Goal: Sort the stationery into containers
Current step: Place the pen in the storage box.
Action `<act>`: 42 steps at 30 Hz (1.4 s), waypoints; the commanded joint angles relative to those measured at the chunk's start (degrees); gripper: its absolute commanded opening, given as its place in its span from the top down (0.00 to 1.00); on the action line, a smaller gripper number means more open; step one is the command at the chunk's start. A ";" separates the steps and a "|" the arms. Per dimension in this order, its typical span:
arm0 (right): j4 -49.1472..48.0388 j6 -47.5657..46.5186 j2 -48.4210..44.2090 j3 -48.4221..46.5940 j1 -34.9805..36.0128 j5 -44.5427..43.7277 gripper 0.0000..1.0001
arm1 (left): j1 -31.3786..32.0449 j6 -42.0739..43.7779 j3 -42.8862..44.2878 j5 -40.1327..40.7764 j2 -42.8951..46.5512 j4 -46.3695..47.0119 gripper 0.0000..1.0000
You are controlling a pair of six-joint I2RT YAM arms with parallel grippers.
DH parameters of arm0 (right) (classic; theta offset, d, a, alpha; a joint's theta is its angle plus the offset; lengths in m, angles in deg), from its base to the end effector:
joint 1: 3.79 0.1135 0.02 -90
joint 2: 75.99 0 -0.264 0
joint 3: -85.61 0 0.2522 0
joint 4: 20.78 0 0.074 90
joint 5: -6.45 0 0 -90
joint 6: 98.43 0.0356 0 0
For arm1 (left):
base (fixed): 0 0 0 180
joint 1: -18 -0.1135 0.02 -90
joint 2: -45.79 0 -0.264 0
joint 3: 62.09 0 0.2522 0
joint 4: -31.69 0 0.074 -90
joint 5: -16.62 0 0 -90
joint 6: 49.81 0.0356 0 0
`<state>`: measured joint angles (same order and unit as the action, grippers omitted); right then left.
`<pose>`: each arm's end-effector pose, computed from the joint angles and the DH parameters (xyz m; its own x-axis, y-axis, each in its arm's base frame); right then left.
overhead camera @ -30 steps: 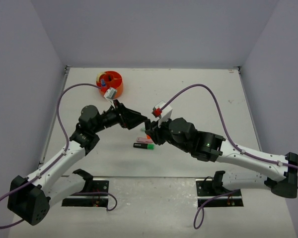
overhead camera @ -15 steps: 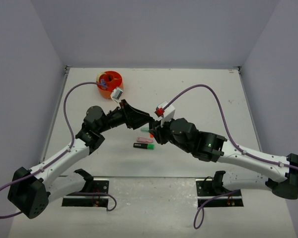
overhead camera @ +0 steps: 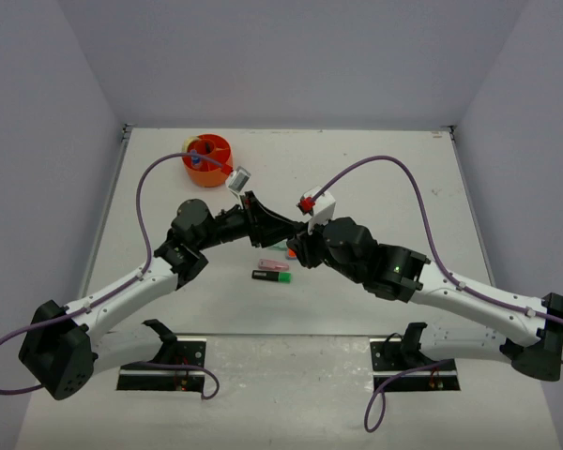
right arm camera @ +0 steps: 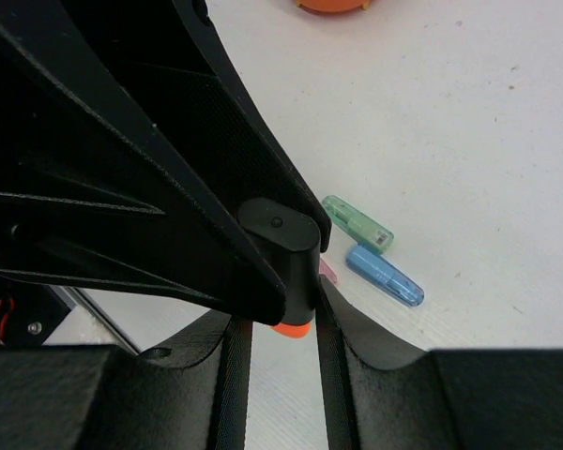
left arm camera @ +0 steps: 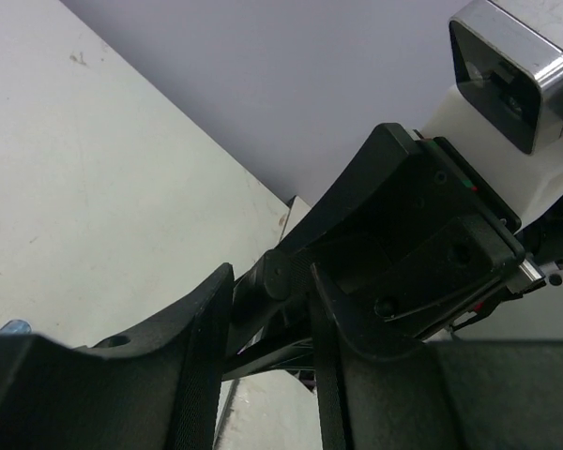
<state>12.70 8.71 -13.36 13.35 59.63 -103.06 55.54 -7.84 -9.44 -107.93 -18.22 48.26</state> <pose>0.1205 0.2144 0.3466 -0.3810 -0.1407 -0.9138 -0.6216 0.7706 0.1405 0.1895 -0.1711 0.3105 -0.6579 -0.2667 -0.7043 0.6886 0.1655 -0.7060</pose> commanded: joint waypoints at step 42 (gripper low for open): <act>7.44 12.57 -31.49 19.74 -0.75 -2.30 0.01 | -30.82 36.74 49.07 51.30 -43.98 -10.05 1.00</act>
<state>19.53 20.16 -43.84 32.27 58.77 -106.52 26.11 28.03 36.45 -54.85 -61.04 32.67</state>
